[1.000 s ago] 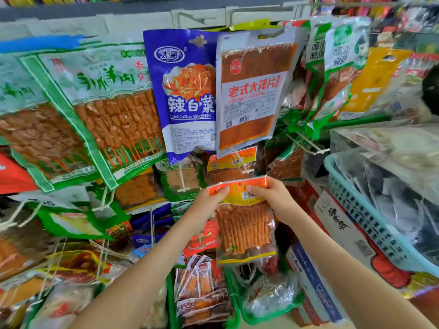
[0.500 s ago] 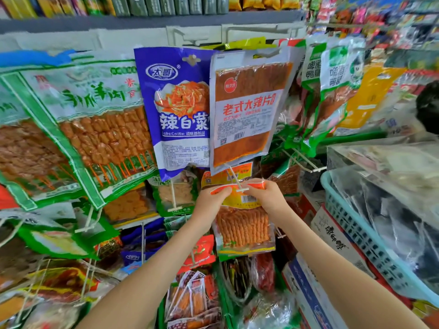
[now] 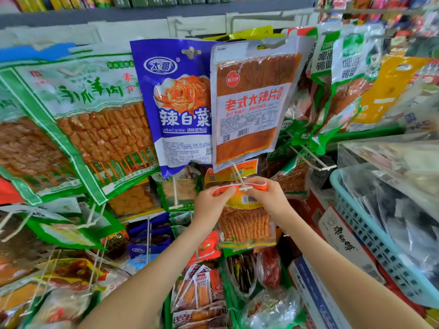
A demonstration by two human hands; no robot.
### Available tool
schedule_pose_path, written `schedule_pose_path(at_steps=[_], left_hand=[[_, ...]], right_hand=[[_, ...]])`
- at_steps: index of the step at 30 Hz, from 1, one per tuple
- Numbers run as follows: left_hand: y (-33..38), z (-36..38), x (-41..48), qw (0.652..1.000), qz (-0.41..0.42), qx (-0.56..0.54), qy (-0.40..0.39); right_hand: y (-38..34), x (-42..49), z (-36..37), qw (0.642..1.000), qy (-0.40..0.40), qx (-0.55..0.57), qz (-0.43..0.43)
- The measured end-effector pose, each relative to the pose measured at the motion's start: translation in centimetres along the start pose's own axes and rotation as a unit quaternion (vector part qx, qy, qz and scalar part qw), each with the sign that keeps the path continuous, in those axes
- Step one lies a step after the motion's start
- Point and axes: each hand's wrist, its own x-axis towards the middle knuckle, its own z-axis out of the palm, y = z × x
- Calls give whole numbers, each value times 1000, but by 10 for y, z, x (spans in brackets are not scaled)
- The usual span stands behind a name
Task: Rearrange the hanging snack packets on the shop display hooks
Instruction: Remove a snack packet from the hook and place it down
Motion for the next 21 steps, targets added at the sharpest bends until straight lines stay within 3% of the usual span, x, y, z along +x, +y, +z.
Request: schedule_pose_path(at_steps=[12, 21], left_hand=[[-11, 12, -5, 998, -24, -11, 61], [-14, 16, 18, 992, 4, 63, 105]], right_hand=[[7, 0, -4, 1000, -4, 2, -5], [17, 26, 2, 991, 91, -79, 63]])
